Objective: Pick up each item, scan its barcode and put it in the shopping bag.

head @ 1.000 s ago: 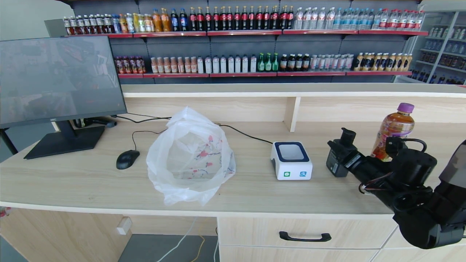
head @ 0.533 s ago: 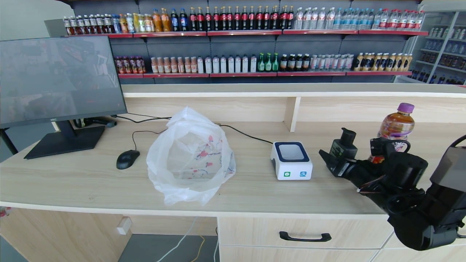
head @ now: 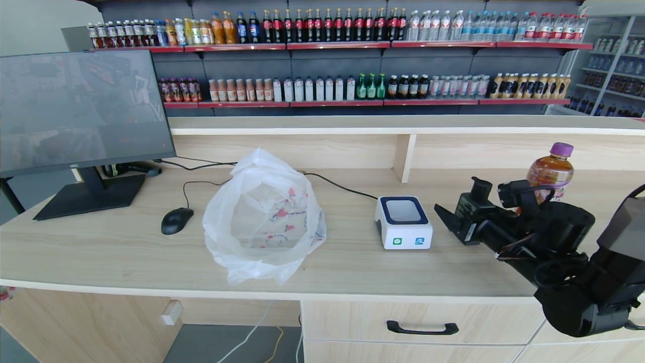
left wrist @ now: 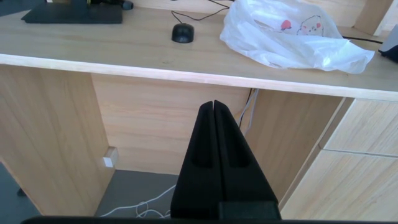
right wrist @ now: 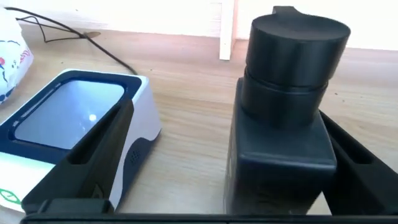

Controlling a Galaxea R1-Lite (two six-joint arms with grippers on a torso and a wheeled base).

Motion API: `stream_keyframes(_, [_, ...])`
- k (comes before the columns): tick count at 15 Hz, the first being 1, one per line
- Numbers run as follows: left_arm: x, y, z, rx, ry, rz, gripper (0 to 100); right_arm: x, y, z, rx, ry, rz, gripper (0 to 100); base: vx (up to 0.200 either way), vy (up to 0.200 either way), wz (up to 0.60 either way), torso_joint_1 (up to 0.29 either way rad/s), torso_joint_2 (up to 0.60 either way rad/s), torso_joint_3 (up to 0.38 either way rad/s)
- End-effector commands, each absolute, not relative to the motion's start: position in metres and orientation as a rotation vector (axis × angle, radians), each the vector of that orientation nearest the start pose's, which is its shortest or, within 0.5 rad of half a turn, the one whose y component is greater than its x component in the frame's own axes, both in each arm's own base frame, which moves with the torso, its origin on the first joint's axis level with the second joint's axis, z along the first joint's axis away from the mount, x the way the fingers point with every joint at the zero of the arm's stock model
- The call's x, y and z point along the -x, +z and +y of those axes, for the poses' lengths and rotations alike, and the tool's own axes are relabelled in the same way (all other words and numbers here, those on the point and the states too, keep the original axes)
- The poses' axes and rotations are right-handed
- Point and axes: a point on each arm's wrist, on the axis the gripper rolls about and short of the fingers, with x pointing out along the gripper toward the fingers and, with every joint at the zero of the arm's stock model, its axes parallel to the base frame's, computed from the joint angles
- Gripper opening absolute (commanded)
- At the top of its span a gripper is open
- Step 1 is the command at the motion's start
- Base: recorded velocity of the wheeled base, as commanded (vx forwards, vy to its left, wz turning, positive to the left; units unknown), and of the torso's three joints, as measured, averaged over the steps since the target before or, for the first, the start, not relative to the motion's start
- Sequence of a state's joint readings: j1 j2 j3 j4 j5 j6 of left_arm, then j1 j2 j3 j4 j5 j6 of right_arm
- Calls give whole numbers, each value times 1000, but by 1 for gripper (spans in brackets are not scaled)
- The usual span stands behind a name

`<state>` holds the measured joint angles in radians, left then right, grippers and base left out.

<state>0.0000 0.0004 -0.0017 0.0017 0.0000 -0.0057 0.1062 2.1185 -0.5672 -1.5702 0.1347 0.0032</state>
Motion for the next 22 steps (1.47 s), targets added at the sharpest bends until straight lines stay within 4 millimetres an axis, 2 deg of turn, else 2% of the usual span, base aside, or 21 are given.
stream_keyframes(1, [23, 76, 0, 6, 0, 0, 0, -345, 86, 41, 14, 245, -46, 100, 0, 0, 0, 0, 0, 0])
stream_keyframes(13, [23, 76, 0, 6, 0, 0, 0, -347, 69, 32, 35, 204, 7, 100, 0, 0, 0, 0, 0, 0])
stream_keyframes(14, [23, 76, 0, 6, 0, 0, 0, -347, 68, 32, 36, 206, 10, 0, 0, 0, 0, 0, 0, 0])
stream_keyframes(22, [23, 76, 0, 6, 0, 0, 0, -347, 72, 32, 34, 204, -5, 0, 0, 0, 0, 0, 0, 0])
